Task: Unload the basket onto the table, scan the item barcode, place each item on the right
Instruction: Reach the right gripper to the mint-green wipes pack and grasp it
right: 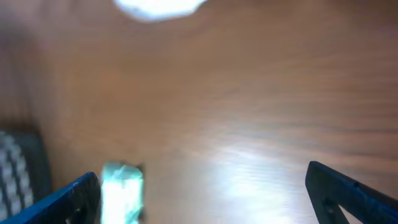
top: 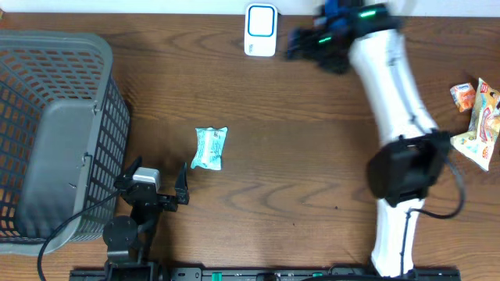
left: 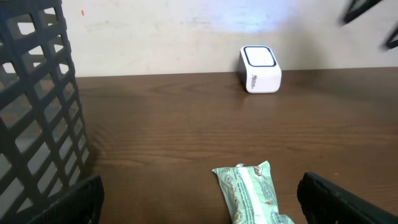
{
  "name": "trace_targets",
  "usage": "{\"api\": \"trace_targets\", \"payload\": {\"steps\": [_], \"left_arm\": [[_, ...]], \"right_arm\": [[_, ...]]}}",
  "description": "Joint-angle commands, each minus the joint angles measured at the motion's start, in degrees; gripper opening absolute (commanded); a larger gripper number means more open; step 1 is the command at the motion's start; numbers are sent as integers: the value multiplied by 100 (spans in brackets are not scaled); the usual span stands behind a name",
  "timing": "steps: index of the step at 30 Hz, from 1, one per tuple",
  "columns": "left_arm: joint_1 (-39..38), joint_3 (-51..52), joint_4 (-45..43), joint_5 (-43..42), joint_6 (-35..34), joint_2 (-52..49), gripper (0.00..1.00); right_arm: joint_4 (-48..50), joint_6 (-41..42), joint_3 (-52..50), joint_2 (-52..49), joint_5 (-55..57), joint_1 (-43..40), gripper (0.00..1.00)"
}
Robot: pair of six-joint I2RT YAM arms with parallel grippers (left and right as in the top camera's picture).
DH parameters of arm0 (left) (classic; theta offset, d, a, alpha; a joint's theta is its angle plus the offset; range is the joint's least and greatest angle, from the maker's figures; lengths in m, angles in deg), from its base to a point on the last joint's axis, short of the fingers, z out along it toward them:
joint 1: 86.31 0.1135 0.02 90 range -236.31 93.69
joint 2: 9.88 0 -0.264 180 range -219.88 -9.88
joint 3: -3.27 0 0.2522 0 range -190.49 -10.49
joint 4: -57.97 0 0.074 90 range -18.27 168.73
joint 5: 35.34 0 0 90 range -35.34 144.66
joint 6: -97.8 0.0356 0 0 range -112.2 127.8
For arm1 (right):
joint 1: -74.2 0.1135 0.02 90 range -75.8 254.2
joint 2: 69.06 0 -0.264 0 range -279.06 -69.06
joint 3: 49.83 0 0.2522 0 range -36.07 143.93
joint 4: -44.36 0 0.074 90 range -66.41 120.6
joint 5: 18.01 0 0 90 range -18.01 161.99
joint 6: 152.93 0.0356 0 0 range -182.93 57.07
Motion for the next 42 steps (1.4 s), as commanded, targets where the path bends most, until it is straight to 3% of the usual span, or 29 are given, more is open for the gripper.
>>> {"api": "trace_targets", "payload": {"steps": [1, 6, 12, 20, 22, 30, 32, 35, 37, 40, 42], "left_arm": [[28, 116, 153, -52, -26, 15, 98], [28, 116, 153, -52, -26, 15, 98], [28, 116, 153, -52, -26, 15, 98], [28, 116, 153, -52, -26, 15, 97], [28, 116, 153, -52, -26, 15, 98], [28, 116, 153, -52, -26, 15, 98], [28, 116, 153, -52, -26, 15, 98], [28, 116, 153, -52, -26, 15, 98], [28, 116, 153, -52, -26, 15, 98], [28, 116, 153, -52, -26, 15, 98], [28, 116, 153, -52, -26, 15, 98]], "right_arm": [[428, 315, -538, -37, 181, 898, 99], [1521, 483, -1362, -37, 785, 2017, 99], [1749, 949, -1764, -101, 2186, 2822, 99], [1801, 942, -1766, -734, 2212, 3351, 99], [1740, 872, -1766, -846, 2022, 3364, 95], [765, 236, -1764, -824, 1917, 3355, 79], [214, -109, -1764, -824, 2503, 3320, 73], [-597, 55, -1764, -822, 4218, 3233, 73], [-1021, 492, -1764, -793, 5283, 3110, 79], [-1174, 892, -1755, -673, 5770, 2900, 88], [-1172, 1213, -1670, -520, 5521, 2697, 90]]}}
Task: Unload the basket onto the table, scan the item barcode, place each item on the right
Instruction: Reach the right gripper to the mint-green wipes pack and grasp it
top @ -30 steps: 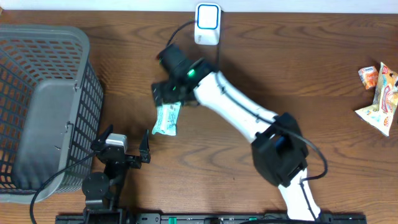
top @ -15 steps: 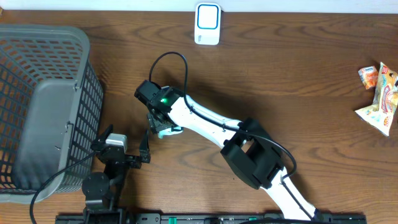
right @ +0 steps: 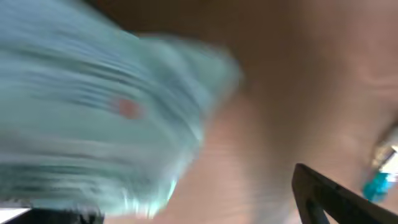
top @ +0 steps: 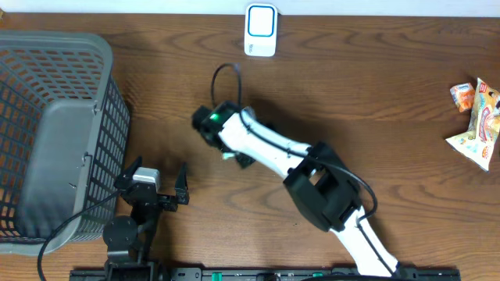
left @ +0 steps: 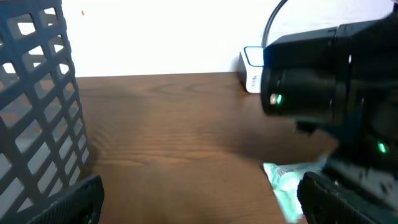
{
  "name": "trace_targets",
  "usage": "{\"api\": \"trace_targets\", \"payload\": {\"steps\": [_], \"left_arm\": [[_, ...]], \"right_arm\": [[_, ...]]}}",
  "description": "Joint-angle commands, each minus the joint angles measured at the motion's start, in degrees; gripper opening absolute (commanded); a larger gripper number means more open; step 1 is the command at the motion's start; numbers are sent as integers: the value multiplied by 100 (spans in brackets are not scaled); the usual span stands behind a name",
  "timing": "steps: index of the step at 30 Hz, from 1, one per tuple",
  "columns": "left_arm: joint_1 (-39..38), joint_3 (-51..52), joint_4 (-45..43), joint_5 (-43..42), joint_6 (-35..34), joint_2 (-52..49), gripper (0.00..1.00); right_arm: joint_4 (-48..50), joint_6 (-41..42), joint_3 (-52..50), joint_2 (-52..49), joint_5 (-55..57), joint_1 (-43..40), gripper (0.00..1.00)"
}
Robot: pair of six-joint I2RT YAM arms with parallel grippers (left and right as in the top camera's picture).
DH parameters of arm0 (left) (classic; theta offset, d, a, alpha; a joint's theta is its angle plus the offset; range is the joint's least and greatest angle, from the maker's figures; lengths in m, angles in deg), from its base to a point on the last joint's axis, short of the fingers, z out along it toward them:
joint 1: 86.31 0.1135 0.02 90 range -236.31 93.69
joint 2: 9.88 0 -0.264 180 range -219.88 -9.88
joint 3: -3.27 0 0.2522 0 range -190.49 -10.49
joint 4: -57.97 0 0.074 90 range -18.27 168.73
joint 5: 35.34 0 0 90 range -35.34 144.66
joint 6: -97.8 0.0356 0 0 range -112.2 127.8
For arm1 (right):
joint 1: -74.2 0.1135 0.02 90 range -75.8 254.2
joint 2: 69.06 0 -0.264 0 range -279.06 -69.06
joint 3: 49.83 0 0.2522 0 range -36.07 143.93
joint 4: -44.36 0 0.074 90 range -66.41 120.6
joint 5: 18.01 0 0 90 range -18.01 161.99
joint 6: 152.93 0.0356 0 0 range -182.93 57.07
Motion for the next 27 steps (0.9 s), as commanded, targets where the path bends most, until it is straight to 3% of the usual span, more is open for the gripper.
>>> {"api": "trace_targets", "payload": {"steps": [1, 4, 8, 15, 21, 24, 25, 27], "left_arm": [[28, 116, 153, -52, -28, 15, 98], [28, 116, 153, -52, -28, 15, 98], [28, 116, 153, -50, -28, 15, 98], [28, 116, 153, -52, -28, 15, 98], [28, 116, 153, -52, -28, 15, 98], [28, 116, 153, -52, -28, 15, 98], [28, 116, 153, -52, -28, 15, 98], [28, 116, 153, -52, -28, 15, 98]], "right_arm": [[0, 726, 131, 387, 573, -389, 91], [11, 1165, 251, 640, -302, -651, 91], [50, 2411, 254, 1019, -1641, -951, 99], [470, 3899, 188, 1119, -3582, -1176, 99], [555, 5086, -31, 1117, -3281, -1005, 97], [833, 5490, -306, 1117, -2916, -916, 89], [1290, 5563, -629, 1117, -2924, -911, 81], [1764, 5560, -988, 1117, -2949, -916, 77]]}}
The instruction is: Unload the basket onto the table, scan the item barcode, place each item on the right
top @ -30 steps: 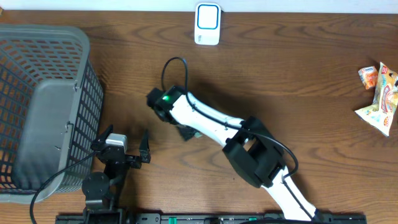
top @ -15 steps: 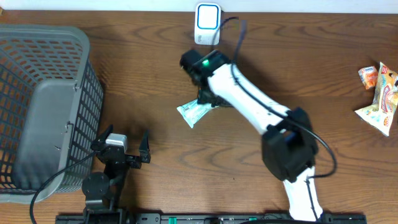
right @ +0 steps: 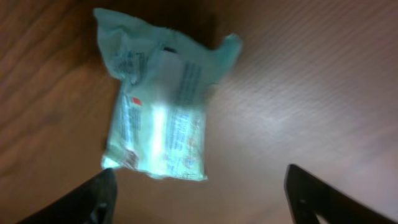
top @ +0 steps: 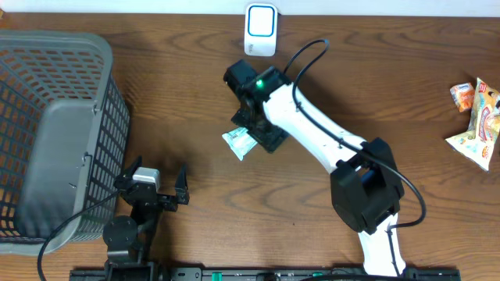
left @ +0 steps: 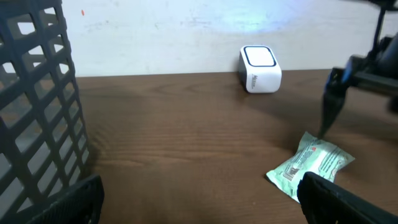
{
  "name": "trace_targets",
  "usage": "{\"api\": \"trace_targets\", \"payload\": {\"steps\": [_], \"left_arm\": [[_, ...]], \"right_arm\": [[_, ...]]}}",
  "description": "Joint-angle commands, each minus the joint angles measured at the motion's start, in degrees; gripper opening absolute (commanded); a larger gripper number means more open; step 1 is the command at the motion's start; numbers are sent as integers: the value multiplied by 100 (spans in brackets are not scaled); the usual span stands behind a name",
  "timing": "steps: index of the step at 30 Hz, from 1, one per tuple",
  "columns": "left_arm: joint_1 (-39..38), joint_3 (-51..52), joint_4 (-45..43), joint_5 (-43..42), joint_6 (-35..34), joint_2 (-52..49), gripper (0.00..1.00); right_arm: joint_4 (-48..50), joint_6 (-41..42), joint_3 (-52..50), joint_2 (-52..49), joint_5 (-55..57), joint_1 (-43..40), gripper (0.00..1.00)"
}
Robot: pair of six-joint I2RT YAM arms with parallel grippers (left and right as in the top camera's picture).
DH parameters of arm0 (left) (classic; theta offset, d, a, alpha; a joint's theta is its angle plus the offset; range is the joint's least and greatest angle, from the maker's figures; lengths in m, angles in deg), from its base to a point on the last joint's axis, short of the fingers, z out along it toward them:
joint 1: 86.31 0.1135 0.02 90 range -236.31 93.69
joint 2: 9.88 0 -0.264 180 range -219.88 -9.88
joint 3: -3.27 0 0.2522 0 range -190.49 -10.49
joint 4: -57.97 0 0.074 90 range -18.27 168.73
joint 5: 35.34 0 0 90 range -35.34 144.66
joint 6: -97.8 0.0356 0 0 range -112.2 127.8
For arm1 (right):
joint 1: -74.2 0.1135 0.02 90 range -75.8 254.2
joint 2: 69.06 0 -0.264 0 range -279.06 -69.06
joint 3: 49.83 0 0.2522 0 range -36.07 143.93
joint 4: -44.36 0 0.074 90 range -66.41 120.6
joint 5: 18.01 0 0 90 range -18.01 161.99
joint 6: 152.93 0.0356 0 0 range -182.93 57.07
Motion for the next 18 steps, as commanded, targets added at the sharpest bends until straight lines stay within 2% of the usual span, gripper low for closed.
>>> {"api": "trace_targets", "payload": {"steps": [1, 3, 8, 12, 15, 17, 18], "left_arm": [[28, 116, 155, -52, -28, 15, 97], [28, 116, 155, -52, -28, 15, 98], [28, 116, 155, -50, -28, 15, 98], [28, 116, 155, -50, -28, 15, 97], [28, 116, 155, -52, -28, 15, 98], [28, 116, 155, -50, -28, 15, 98], [28, 116, 155, -52, -28, 15, 98]], "right_arm": [[671, 466, -708, 0, 151, 11, 75], [1215, 466, -1150, 0, 146, -31, 67], [2164, 466, -1923, 0, 442, -101, 40], [2221, 374, -2052, 0, 791, -144, 30], [2225, -39, -2041, 48, 710, -212, 17], [2225, -439, -2002, 105, 608, -275, 3], [2229, -658, -1978, 144, 557, -306, 1]]}}
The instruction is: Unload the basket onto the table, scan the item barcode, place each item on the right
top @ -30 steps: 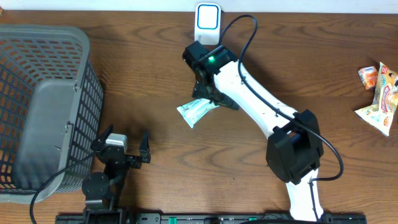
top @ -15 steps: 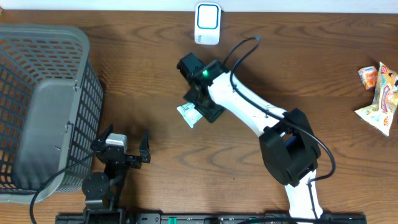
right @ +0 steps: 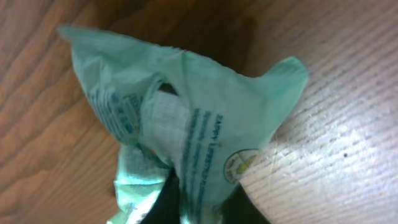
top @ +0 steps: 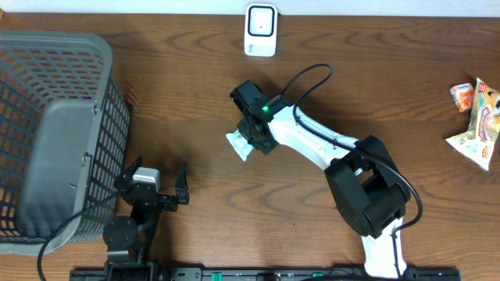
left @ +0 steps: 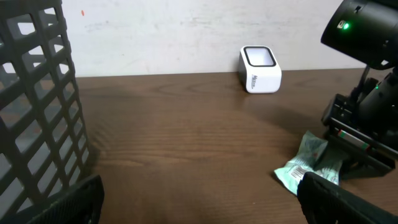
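Observation:
The pale green snack packet (top: pixel 237 144) lies crumpled on the wooden table, its barcode end toward the left wrist camera (left: pixel 297 170). My right gripper (top: pixel 251 137) is down on it, shut on a fold of the packet (right: pixel 186 143), with dark fingertips (right: pixel 163 200) on either side. The white scanner (top: pixel 260 30) stands at the table's back edge, also seen as the white box (left: pixel 260 69). My left gripper (top: pixel 160 186) rests open near the front, apart from the packet.
A large grey mesh basket (top: pixel 47 133) fills the left side, its wall (left: pixel 34 106) close to my left gripper. Several orange and yellow snack bags (top: pixel 475 117) lie at the far right edge. The right arm (top: pixel 328 148) stretches across the middle.
My right gripper was open just above the flat packet; now it is lower and shut on it, bunching the wrapper. The left arm has not moved.
The packet lay left of centre while my right gripper was near the scanner. Then the right gripper was down at the packet. Later the packet lay a little further right, turned, with the gripper open over it. Now it is pinched.

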{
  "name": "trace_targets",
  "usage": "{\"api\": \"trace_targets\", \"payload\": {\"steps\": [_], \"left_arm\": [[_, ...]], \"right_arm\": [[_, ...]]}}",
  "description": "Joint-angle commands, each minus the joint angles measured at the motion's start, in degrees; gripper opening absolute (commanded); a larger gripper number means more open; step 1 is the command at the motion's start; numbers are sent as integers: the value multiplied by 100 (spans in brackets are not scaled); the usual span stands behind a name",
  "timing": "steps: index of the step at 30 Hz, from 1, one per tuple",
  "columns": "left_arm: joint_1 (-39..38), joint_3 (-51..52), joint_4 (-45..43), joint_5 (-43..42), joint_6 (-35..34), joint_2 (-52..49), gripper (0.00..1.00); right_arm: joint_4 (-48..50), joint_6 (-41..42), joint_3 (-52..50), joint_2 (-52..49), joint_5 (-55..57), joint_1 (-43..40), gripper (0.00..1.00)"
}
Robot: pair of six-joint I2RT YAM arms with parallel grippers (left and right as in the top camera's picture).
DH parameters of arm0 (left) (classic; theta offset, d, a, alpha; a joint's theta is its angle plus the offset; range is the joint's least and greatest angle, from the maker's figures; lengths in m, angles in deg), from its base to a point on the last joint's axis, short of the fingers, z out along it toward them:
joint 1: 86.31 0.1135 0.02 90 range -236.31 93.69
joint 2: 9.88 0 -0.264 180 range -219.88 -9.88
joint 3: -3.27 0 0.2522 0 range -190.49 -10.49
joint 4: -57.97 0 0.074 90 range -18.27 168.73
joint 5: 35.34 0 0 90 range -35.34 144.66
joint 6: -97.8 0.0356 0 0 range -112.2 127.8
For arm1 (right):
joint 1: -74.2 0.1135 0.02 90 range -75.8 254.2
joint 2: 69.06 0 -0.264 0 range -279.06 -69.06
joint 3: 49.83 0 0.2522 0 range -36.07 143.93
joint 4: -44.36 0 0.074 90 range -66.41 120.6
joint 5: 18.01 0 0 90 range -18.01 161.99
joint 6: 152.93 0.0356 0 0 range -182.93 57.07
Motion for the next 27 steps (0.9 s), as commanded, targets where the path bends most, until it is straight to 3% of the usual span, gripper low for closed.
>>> {"api": "trace_targets", "payload": {"steps": [1, 6, 14, 19, 22, 24, 27], "left_arm": [[28, 116, 153, -52, -26, 15, 98], [28, 116, 153, -52, -26, 15, 98], [28, 116, 153, -52, -26, 15, 98], [28, 116, 153, -52, -26, 15, 98], [28, 116, 153, -52, -26, 15, 98], [28, 116, 153, -52, -26, 15, 98], [28, 116, 153, -52, -26, 15, 98]], "right_arm": [[-146, -1021, -177, -24, 398, -282, 1], [-153, -2835, -149, 627, 33, -584, 1], [-638, -6684, -151, 1801, -1499, -1106, 1], [-1215, -7565, -328, 1779, -1394, -1178, 1], [-1003, -7941, -933, 1696, -1314, -1167, 1], [-669, -8019, -1314, 1687, -1309, -1169, 11], [-352, -8017, -1534, 1687, -1309, -1182, 45]]}}
